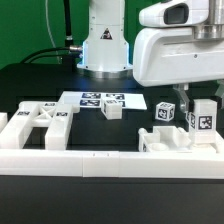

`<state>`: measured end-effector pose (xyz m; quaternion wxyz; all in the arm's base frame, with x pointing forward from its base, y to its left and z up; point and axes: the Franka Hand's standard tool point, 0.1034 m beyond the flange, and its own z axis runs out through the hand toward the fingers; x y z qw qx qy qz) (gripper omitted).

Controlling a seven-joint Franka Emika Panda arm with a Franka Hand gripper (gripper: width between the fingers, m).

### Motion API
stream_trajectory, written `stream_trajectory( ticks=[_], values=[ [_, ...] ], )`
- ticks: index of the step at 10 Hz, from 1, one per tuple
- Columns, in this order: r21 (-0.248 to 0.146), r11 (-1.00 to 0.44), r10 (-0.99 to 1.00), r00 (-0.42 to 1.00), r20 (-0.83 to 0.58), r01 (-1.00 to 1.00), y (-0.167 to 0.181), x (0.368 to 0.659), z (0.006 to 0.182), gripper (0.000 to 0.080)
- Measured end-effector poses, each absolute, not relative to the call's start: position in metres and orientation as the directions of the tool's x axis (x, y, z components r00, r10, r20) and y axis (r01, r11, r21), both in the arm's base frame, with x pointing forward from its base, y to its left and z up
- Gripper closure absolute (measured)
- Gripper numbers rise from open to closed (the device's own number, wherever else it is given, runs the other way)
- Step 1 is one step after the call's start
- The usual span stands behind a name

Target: Assemble chair

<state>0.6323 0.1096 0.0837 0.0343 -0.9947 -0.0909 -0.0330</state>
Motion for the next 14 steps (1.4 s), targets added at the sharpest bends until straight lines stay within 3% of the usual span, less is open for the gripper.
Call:
stream_trajectory(
  ticks=[4,7,8,10,11,14],
  values=[
    [-0.069,-0.990,0.115,0.991,0.068,0.119,0.1102,0.6322,0.0837,0.0514],
    [-0.114,-0.958,-0.269,0.962,0.042,-0.263,0.1176,0.6332,0.0837,0.0512],
    [-0.119,-0.924,-0.369,0.929,0.031,-0.363,0.1184,0.6333,0.0837,0.0512],
    [-0.167,-0.749,-0.651,0.759,0.007,-0.641,0.1184,0.6348,0.0828,0.0512],
    [-0.167,-0.655,-0.746,0.666,-0.012,-0.737,0.1193,0.6352,0.0831,0.0512],
    [-0.171,-0.516,-0.846,0.531,-0.053,-0.839,0.1191,0.6360,0.0834,0.0503]
  ],
)
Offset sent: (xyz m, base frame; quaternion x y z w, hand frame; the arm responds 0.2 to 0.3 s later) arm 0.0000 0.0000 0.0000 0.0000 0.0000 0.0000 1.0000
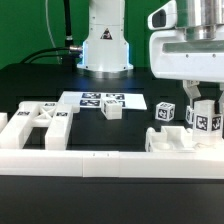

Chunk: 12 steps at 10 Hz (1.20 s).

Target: Assemble chair

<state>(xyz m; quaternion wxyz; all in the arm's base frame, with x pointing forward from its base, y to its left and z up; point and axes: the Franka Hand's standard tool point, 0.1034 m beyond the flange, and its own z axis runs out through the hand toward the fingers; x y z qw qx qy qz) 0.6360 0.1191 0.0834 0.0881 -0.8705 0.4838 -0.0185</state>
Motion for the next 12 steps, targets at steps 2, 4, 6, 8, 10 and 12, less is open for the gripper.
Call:
stream_trajectory(
  ticks=[2,4,6,8,10,12],
  values=[
    [-0.164,-0.615,-0.777,0.628,-0.042,-0.771,0.1195,0.6346,0.0819,0.0328],
    [-0.163,-0.731,-0.669,0.743,-0.020,-0.663,0.1204,0.6344,0.0821,0.0187],
    [-0.164,-0.821,-0.555,0.832,0.004,-0.547,0.1202,0.6342,0.0818,0.0153],
    [-0.144,-0.925,-0.359,0.933,0.034,-0.351,0.1197,0.6324,0.0809,0.0150],
    [-0.095,-0.987,-0.131,0.990,0.055,-0.126,0.1198,0.6332,0.0835,0.0150],
    [-0.051,-0.994,0.094,0.993,0.070,0.097,0.1194,0.6368,0.0853,0.0150]
  ],
)
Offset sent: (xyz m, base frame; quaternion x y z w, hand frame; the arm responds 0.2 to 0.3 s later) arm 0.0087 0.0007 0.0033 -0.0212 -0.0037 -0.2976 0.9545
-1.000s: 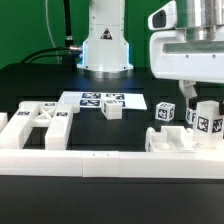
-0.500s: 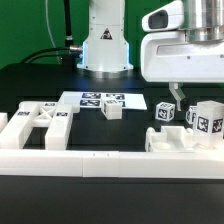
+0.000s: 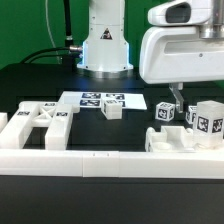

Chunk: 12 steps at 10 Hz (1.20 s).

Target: Assemble chair

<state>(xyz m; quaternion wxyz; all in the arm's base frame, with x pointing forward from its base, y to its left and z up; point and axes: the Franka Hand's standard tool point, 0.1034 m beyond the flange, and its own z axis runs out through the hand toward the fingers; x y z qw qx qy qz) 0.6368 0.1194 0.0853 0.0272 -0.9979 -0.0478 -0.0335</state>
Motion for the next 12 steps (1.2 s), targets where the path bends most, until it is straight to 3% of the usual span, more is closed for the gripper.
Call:
stream_trajectory(
  ticks=[3,5,6,7,8,9,10,12],
  values=[
    [0.003,-0.940,0.340,0.937,0.084,0.341,0.1241,0.6377,0.0860,0.0150],
    [0.012,-0.904,0.426,0.901,0.083,0.426,0.1234,0.6390,0.0873,0.0150],
    [0.011,-0.906,0.422,0.903,0.083,0.423,0.1235,0.6388,0.0871,0.0278],
    [0.011,-0.906,0.422,0.903,0.083,0.423,0.1235,0.6388,0.0871,0.0278],
    [0.010,-0.911,0.411,0.908,0.083,0.411,0.1235,0.6388,0.0871,0.0428],
    [0.008,-0.918,0.397,0.914,0.083,0.397,0.1235,0.6389,0.0871,0.0517],
    [0.009,-0.917,0.397,0.914,0.083,0.398,0.1234,0.6389,0.0871,0.0517],
    [-0.021,-0.977,0.209,0.974,0.091,0.212,0.1226,0.6397,0.0866,0.0517]
  ],
)
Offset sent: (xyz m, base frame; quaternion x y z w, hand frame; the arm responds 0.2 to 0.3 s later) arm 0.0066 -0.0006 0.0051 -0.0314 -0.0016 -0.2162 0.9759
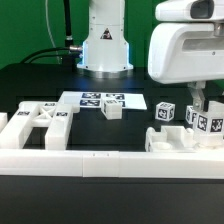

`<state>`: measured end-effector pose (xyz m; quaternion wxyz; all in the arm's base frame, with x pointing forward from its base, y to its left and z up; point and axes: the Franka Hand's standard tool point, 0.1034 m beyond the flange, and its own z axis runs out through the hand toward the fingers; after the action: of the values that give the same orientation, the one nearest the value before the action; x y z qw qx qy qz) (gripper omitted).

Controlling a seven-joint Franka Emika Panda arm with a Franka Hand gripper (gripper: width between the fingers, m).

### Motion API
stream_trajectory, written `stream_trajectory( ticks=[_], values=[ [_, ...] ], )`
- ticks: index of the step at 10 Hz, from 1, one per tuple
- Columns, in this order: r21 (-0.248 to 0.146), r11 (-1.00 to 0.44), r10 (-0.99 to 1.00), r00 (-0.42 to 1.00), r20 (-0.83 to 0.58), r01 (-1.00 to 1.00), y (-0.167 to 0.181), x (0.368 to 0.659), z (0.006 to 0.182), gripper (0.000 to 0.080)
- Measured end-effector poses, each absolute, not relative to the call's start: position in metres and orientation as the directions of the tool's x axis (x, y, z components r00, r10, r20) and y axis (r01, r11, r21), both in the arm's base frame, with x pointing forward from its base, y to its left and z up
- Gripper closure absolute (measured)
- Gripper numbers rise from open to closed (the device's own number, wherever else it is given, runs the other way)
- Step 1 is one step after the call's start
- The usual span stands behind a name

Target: Assemble chair

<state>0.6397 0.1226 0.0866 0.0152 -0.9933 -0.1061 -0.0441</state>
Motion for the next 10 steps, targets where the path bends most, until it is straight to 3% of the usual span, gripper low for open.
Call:
stream_trajectory(
  ticks=[3,8,10],
  values=[
    [-0.116,-0.965,-0.245,0.964,0.102,-0.233,0.1188,0.6426,0.0858,0.0517],
    [-0.148,-0.834,-0.544,0.837,0.065,-0.531,0.1176,0.6435,0.0862,0.0515],
    [-0.192,-0.618,-0.779,0.627,0.018,-0.762,0.1187,0.6431,0.0849,0.0515]
  ],
)
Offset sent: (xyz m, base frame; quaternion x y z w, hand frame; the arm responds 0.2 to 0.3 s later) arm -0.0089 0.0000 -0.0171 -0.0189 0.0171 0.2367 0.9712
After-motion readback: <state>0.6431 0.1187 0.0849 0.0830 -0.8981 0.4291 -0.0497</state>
